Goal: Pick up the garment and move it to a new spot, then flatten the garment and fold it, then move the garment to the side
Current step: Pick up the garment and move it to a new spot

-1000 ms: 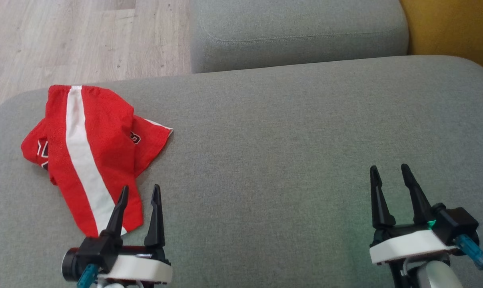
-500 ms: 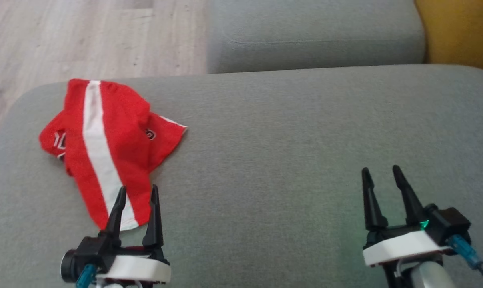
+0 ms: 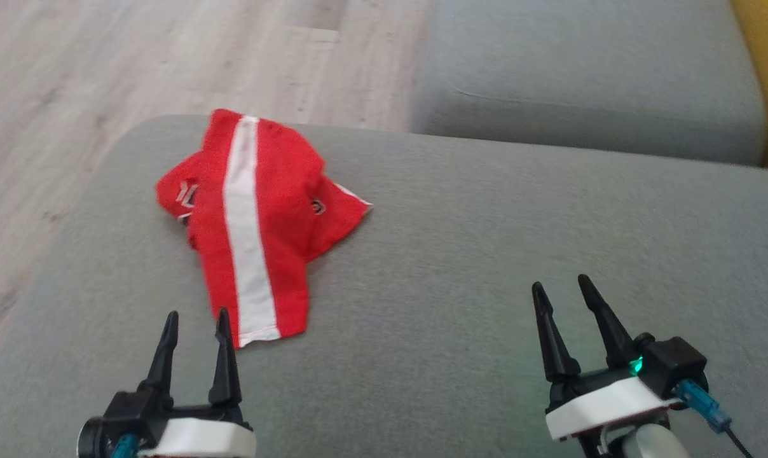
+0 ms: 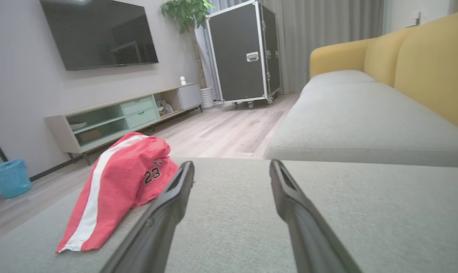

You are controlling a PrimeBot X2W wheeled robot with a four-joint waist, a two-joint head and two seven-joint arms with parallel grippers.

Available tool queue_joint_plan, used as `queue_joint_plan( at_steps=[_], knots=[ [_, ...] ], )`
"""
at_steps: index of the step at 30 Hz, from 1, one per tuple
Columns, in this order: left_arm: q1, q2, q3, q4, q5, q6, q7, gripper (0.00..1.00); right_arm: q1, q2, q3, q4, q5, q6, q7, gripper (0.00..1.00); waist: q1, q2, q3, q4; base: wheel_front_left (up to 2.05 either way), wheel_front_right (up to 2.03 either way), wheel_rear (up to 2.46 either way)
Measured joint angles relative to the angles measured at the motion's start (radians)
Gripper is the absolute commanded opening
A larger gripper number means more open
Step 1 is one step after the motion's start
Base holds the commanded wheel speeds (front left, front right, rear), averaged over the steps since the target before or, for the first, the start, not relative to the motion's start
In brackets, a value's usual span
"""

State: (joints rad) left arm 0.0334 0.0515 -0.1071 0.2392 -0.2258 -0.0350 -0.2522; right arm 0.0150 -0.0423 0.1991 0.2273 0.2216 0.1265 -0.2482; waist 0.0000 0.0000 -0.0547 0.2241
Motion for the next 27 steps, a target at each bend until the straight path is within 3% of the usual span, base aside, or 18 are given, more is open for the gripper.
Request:
queue_joint_plan(
  at_steps=[15,27],
  knots=[
    [0.019,0.000,0.044,-0.017,0.041,-0.018,0.000,1.00,0.035,0.000,0.043,0.000,0.034,0.000,0.000,1.00,0.0000,0.0000,-0.031,0.164,0.00,0.00,0.00],
    [0.019,0.001,0.070,-0.016,0.084,-0.037,0.000,1.00,0.035,0.000,0.061,0.001,0.045,0.000,0.000,1.00,0.0000,0.0000,-0.019,0.169,0.00,0.00,0.00]
  ],
)
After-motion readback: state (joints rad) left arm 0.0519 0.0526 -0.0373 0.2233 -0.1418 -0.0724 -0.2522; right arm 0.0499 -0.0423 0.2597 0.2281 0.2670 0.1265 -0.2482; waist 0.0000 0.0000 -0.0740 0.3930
